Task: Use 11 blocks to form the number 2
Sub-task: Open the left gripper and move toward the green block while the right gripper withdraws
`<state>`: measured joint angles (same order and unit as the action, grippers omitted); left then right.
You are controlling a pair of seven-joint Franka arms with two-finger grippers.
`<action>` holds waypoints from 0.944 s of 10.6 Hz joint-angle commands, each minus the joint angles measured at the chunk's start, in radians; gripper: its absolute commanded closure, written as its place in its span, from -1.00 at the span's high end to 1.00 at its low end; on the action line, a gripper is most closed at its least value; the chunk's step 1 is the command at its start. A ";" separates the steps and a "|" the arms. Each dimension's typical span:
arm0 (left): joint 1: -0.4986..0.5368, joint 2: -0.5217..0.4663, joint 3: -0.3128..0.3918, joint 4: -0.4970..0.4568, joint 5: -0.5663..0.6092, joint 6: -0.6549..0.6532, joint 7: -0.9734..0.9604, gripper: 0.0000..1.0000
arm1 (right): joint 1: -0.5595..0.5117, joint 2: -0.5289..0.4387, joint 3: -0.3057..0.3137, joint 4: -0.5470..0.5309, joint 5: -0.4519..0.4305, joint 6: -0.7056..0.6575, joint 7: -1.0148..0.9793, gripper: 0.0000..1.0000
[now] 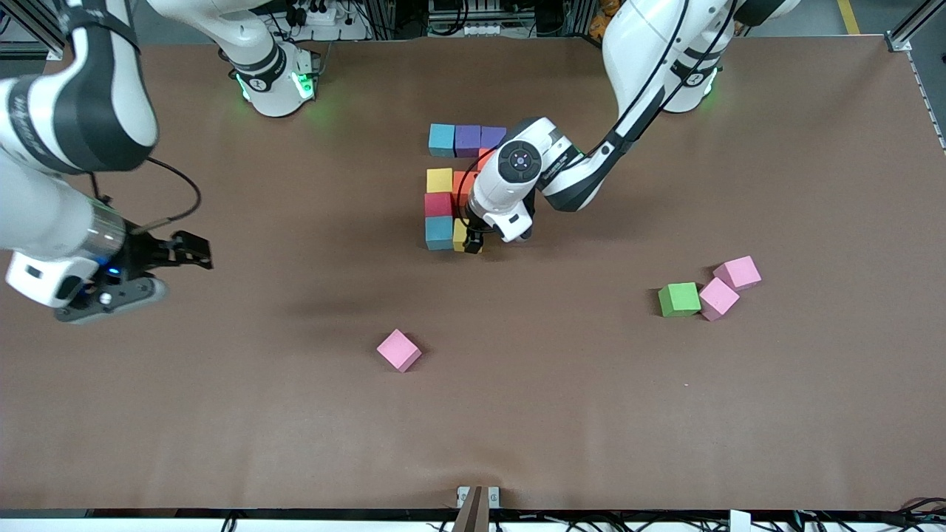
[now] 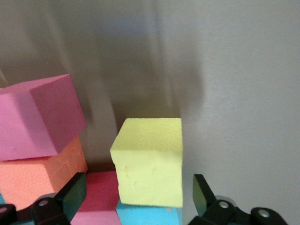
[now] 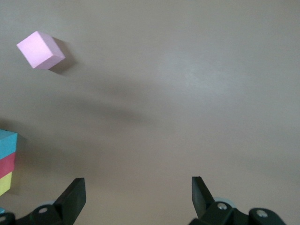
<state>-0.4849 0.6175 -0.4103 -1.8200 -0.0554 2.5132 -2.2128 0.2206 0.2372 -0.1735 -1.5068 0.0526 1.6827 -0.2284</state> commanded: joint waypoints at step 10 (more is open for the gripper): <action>0.449 -0.272 0.004 -0.040 0.017 -0.370 1.069 1.00 | -0.245 -0.227 0.014 -0.004 -0.023 -0.162 0.219 1.00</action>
<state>-0.0995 0.4108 -0.3961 -1.7977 -0.0515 2.1555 -1.2945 -0.0072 0.0282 -0.1787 -1.5117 0.0379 1.5407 -0.0341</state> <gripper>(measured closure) 0.000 0.000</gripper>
